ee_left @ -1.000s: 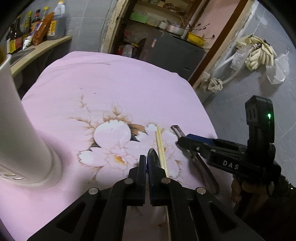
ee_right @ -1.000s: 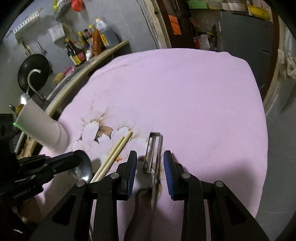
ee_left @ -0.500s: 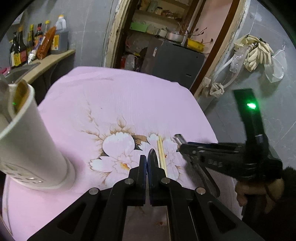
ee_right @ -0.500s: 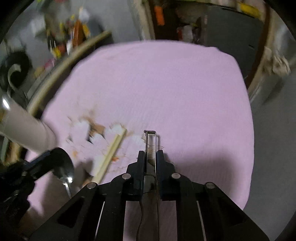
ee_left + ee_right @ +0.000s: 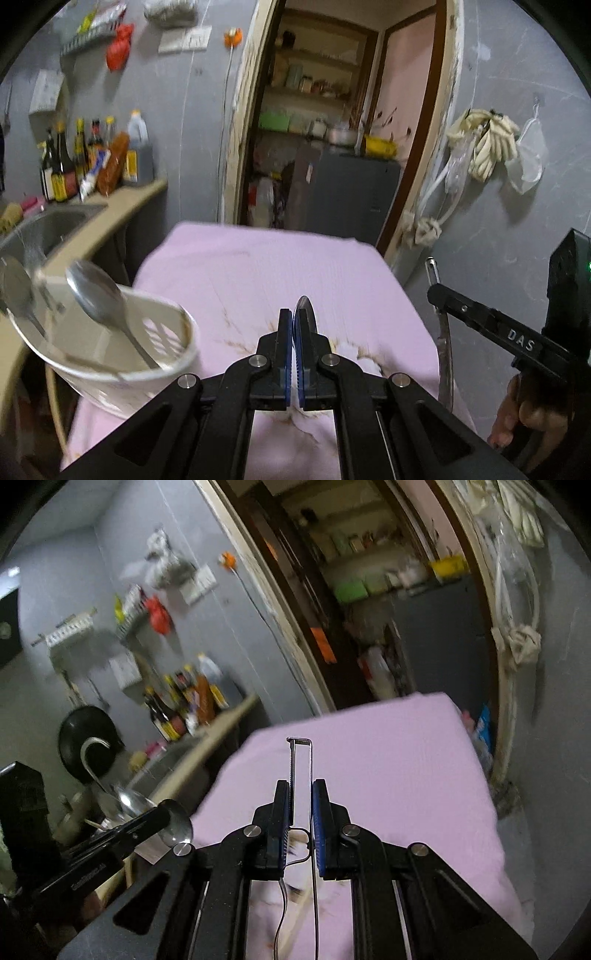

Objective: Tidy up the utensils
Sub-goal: 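Carry the peeler in the right gripper and chopstick in the left to the holder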

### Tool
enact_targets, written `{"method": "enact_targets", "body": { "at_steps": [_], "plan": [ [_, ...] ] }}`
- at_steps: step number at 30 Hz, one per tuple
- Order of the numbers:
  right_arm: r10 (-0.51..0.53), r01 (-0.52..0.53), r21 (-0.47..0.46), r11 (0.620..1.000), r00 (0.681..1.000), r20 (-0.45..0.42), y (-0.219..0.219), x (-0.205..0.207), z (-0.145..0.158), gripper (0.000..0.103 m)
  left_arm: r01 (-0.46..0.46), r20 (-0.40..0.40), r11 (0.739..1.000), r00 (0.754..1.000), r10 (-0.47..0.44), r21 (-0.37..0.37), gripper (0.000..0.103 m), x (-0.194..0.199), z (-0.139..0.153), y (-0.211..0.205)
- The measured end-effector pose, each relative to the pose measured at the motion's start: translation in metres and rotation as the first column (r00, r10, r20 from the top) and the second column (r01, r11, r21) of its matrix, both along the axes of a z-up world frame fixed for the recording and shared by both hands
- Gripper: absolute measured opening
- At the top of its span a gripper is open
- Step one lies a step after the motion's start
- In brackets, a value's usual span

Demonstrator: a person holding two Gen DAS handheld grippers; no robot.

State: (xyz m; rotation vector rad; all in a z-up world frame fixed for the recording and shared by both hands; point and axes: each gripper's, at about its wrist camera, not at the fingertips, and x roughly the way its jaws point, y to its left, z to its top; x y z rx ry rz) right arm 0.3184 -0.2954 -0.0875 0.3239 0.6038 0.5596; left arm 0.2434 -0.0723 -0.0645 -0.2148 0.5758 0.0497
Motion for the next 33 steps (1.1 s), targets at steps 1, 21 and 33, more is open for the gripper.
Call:
{"method": "enact_targets", "body": {
  "at_steps": [1, 21, 33],
  "plan": [
    [0.012, -0.012, 0.013, 1.000, 1.000, 0.027, 0.006, -0.003, 0.007, 0.011, 0.000, 0.014, 1.000, 1.000, 0.000, 0.003, 0.002, -0.003, 0.008, 0.005],
    [0.069, -0.142, 0.215, 0.966, 0.946, 0.316, 0.174, -0.017, 0.076, 0.011, -0.279, 0.209, 0.957, 0.943, 0.259, 0.075, 0.002, -0.069, 0.101, 0.166],
    [0.022, -0.061, 0.118, 0.991, 0.951, 0.308, 0.203, -0.020, 0.036, 0.011, -0.404, 0.220, 0.881, 0.908, 0.356, 0.245, 0.002, -0.050, 0.070, 0.186]
  ]
}}
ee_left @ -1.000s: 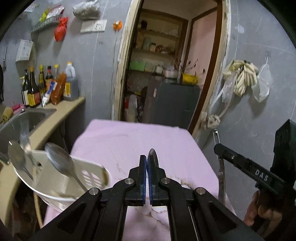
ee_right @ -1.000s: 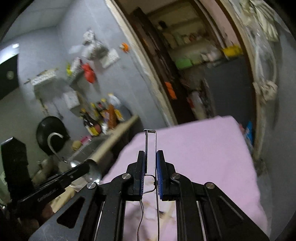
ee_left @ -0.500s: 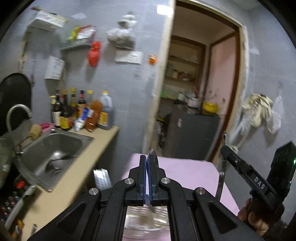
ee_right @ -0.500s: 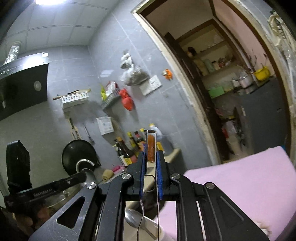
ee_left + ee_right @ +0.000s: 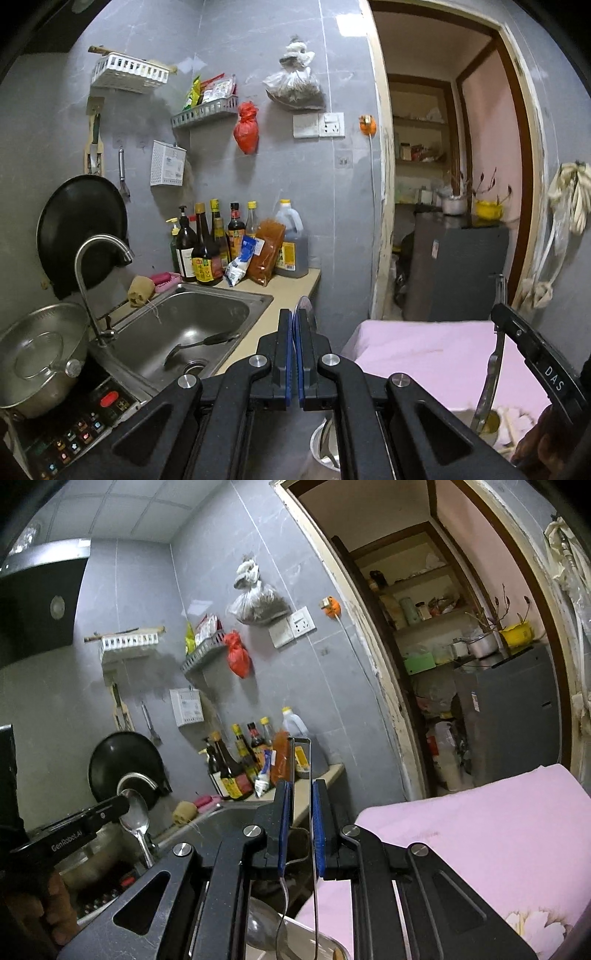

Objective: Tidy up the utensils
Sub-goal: 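Carry the peeler in the right gripper and chopstick in the left to the holder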

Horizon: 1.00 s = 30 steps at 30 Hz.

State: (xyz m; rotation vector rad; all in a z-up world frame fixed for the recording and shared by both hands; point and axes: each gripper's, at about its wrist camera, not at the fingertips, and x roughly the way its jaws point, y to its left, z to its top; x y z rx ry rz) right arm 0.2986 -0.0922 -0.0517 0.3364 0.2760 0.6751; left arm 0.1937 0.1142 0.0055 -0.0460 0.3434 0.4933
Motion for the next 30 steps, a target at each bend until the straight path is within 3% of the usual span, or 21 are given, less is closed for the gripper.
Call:
{"method": "enact_targets", "body": {
  "at_steps": [11, 25, 30],
  "plan": [
    [0.033, -0.032, -0.061, 0.998, 0.999, 0.016, 0.009, -0.003, -0.022, 0.011, -0.005, -0.022, 0.987, 1.000, 0.008, 0.158, 0.002, 0.007, -0.026, -0.031],
    [0.087, -0.078, -0.122, 0.989, 0.994, 0.069, 0.009, -0.014, -0.021, 0.011, 0.050, -0.070, 0.981, 0.997, -0.037, 0.186, 0.003, 0.005, -0.042, -0.045],
    [0.093, -0.088, -0.106, 0.990, 0.995, 0.043, 0.002, -0.015, -0.022, 0.011, 0.057, -0.085, 0.987, 0.995, -0.045, 0.149, 0.003, 0.005, -0.043, -0.042]
  ]
}}
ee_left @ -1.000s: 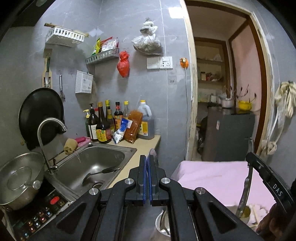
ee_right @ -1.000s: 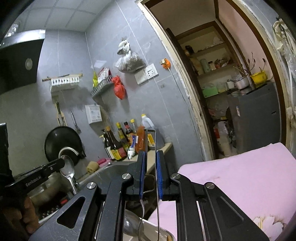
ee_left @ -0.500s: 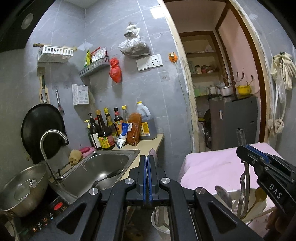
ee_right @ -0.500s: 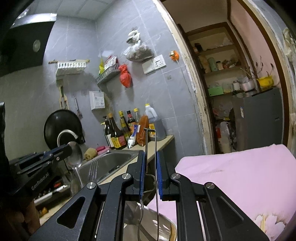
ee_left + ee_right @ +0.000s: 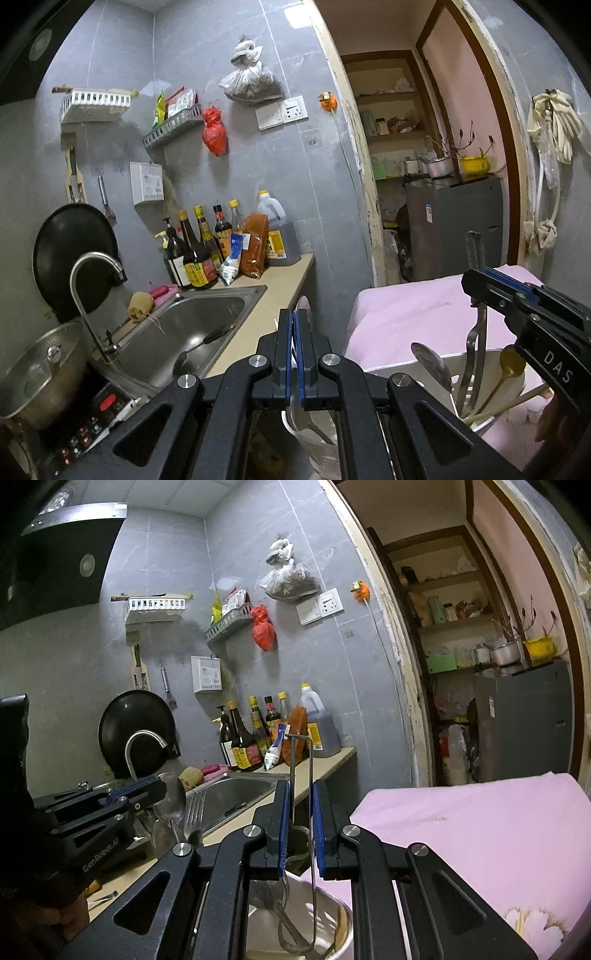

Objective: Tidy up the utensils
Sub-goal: 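Carry the peeler in the right gripper and chopstick in the left to the holder, then open both grippers above the holder to drop the peeler and chopstick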

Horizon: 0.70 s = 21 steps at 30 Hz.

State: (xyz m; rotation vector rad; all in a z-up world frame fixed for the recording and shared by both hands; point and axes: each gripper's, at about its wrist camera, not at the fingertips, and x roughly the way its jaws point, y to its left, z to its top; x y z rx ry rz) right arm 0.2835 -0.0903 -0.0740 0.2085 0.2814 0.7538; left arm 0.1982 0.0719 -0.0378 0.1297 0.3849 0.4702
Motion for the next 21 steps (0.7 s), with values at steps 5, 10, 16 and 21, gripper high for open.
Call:
{"method": "enact_targets", "body": {
  "at_steps": [5, 10, 16, 21],
  "plan": [
    [0.020, -0.020, -0.033, 0.999, 1.000, -0.006, 0.000, -0.002, 0.001, 0.011, 0.012, -0.011, 0.998, 1.000, -0.013, -0.055, 0.003, -0.002, -0.002, 0.006],
    [0.039, -0.041, -0.056, 0.998, 0.999, -0.033, -0.001, -0.006, 0.002, 0.022, 0.045, -0.014, 0.989, 0.999, -0.048, -0.144, 0.005, -0.006, -0.002, 0.018],
    [0.023, -0.025, -0.050, 0.998, 0.999, -0.041, -0.009, -0.013, 0.007, 0.027, 0.085, -0.005, 0.954, 0.996, -0.090, -0.287, 0.006, -0.007, -0.002, 0.032],
    [-0.031, 0.029, -0.033, 0.999, 0.999, -0.037, -0.026, -0.019, 0.020, 0.039, 0.123, 0.017, 0.924, 0.992, -0.125, -0.363, 0.009, -0.009, 0.001, 0.039]
  ]
}}
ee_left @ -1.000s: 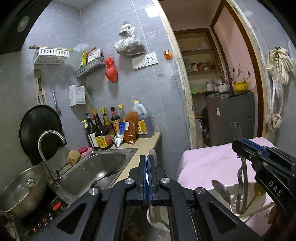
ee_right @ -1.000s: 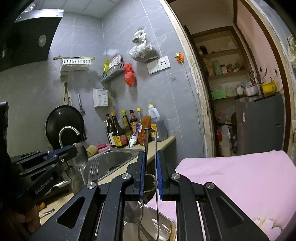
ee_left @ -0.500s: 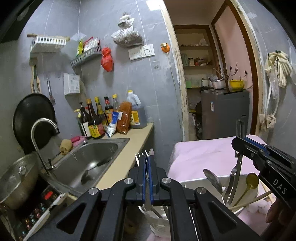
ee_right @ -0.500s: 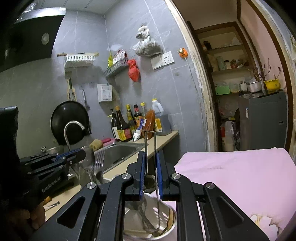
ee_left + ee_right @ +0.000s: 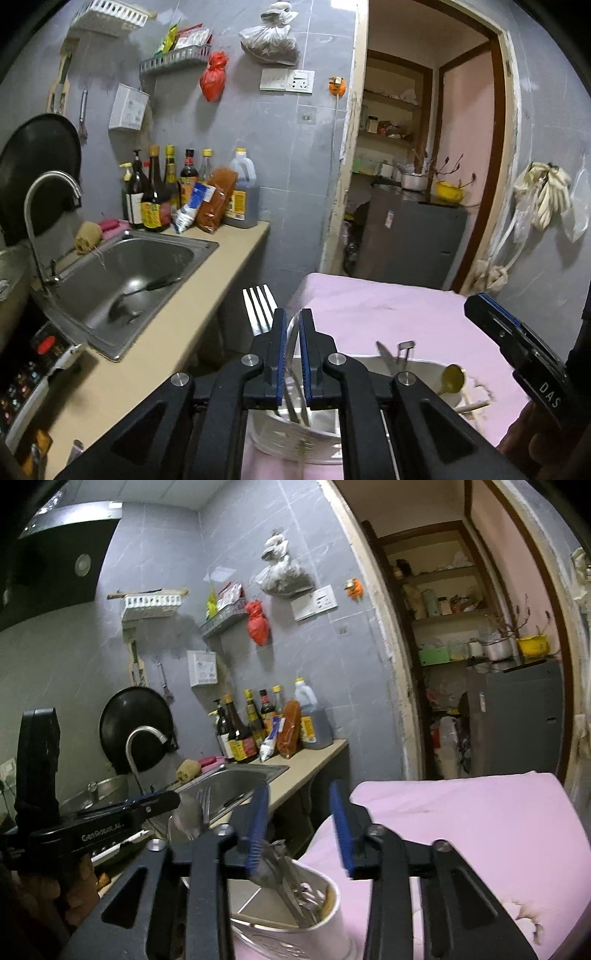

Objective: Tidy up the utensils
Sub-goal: 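Open both grippers above the holder to drop the peeler and chopstick, then move both tools back over the last wooden chopstick on the cloth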

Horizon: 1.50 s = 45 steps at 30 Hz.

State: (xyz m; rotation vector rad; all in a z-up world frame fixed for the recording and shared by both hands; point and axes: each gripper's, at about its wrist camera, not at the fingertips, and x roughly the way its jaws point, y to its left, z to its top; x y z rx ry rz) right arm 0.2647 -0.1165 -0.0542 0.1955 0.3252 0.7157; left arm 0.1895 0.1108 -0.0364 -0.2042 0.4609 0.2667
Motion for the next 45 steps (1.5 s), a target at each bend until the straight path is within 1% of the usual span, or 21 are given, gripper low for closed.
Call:
{"method": "enact_targets", "body": {
  "at_steps": [1, 2, 3, 4, 5, 7, 10, 11, 12, 14, 16, 18, 21, 23, 27, 31, 34, 37, 41, 45],
  "plan": [
    [-0.009, 0.009, 0.005, 1.000, 1.000, -0.001, -0.003, 0.000, 0.002, 0.043, 0.006, 0.004, 1.000, 1.000, -0.006, -0.007, 0.010, -0.001, 0.001, 0.000],
    [-0.024, 0.024, 0.011, 1.000, 1.000, -0.002, -0.008, -0.002, 0.006, 0.044, 0.015, 0.009, 1.000, 1.000, -0.015, -0.015, 0.013, -0.001, 0.003, -0.001],
    [-0.034, 0.034, 0.013, 0.999, 0.999, 0.000, -0.012, -0.003, 0.009, 0.044, 0.020, 0.015, 1.000, 1.000, -0.019, -0.019, 0.020, -0.002, 0.004, -0.001],
    [-0.044, 0.044, 0.012, 0.999, 0.999, 0.003, -0.015, -0.004, 0.012, 0.044, 0.023, 0.025, 0.999, 0.999, -0.022, -0.023, 0.023, -0.004, 0.005, -0.002],
    [-0.056, 0.056, 0.008, 0.998, 0.998, 0.009, -0.020, -0.006, 0.016, 0.048, 0.030, 0.038, 0.999, 0.999, -0.029, -0.028, 0.026, -0.006, 0.008, -0.004],
    [-0.082, 0.082, 0.007, 0.997, 0.996, 0.020, -0.029, -0.011, 0.023, 0.055, 0.045, 0.049, 0.999, 0.998, -0.044, -0.028, 0.026, -0.006, 0.012, -0.008],
    [-0.123, 0.122, 0.009, 0.992, 0.992, 0.028, -0.045, -0.018, 0.034, 0.061, 0.072, 0.062, 0.997, 0.996, -0.071, -0.016, 0.030, -0.007, 0.020, -0.017],
    [-0.138, 0.138, 0.010, 0.990, 0.990, 0.029, -0.050, -0.020, 0.038, 0.065, 0.076, 0.068, 0.997, 0.995, -0.075, -0.015, 0.037, -0.008, 0.022, -0.019],
    [-0.159, 0.158, 0.009, 0.987, 0.987, 0.031, -0.057, -0.023, 0.042, 0.068, 0.082, 0.081, 0.997, 0.993, -0.081, -0.014, 0.047, -0.009, 0.025, -0.023],
    [-0.197, 0.197, 0.006, 0.980, 0.980, 0.036, -0.070, -0.029, 0.049, 0.080, 0.088, 0.108, 0.996, 0.990, -0.086, -0.016, 0.057, -0.011, 0.031, -0.028],
    [-0.229, 0.229, 0.000, 0.973, 0.973, 0.040, -0.082, -0.033, 0.055, 0.086, 0.109, 0.127, 0.994, 0.986, -0.107, -0.009, 0.066, -0.012, 0.037, -0.036],
    [-0.264, 0.265, -0.015, 0.964, 0.964, 0.038, -0.095, -0.037, 0.057, 0.090, 0.124, 0.131, 0.992, 0.984, -0.124, 0.009, 0.085, -0.011, 0.040, -0.047],
    [-0.325, 0.327, -0.047, 0.944, 0.945, 0.042, -0.115, -0.042, 0.058, 0.093, 0.149, 0.135, 0.988, 0.979, -0.152, 0.036, 0.098, -0.009, 0.041, -0.067],
    [-0.373, 0.377, -0.089, 0.922, 0.926, 0.060, -0.126, -0.045, 0.055, 0.100, 0.166, 0.136, 0.985, 0.976, -0.171, 0.050, 0.099, -0.010, 0.040, -0.082],
    [-0.426, 0.433, -0.147, 0.890, 0.902, 0.074, -0.147, -0.050, 0.050, 0.101, 0.193, 0.130, 0.978, 0.971, -0.203, 0.081, 0.100, -0.011, 0.033, -0.109],
    [-0.442, 0.445, -0.173, 0.879, 0.895, 0.059, -0.167, -0.049, 0.049, 0.101, 0.227, 0.112, 0.968, 0.965, -0.238, 0.109, 0.100, -0.004, 0.027, -0.136],
    [-0.447, 0.449, -0.184, 0.874, 0.893, 0.053, -0.179, -0.046, 0.047, 0.101, 0.243, 0.101, 0.964, 0.962, -0.254, 0.103, 0.100, 0.002, 0.023, -0.150],
    [-0.450, 0.449, -0.197, 0.872, 0.892, 0.041, -0.193, -0.040, 0.043, 0.101, 0.247, 0.093, 0.964, 0.962, -0.255, 0.096, 0.100, 0.007, 0.019, -0.163],
    [-0.452, 0.444, -0.213, 0.870, 0.892, 0.016, -0.213, -0.029, 0.034, 0.101, 0.241, 0.068, 0.965, 0.966, -0.248, 0.106, 0.100, 0.016, 0.011, -0.182],
    [-0.450, 0.430, -0.252, 0.867, 0.893, -0.025, -0.232, -0.012, 0.023, 0.101, 0.247, 0.028, 0.962, 0.967, -0.252, 0.117, 0.100, 0.026, 0.000, -0.202]
  ]
}}
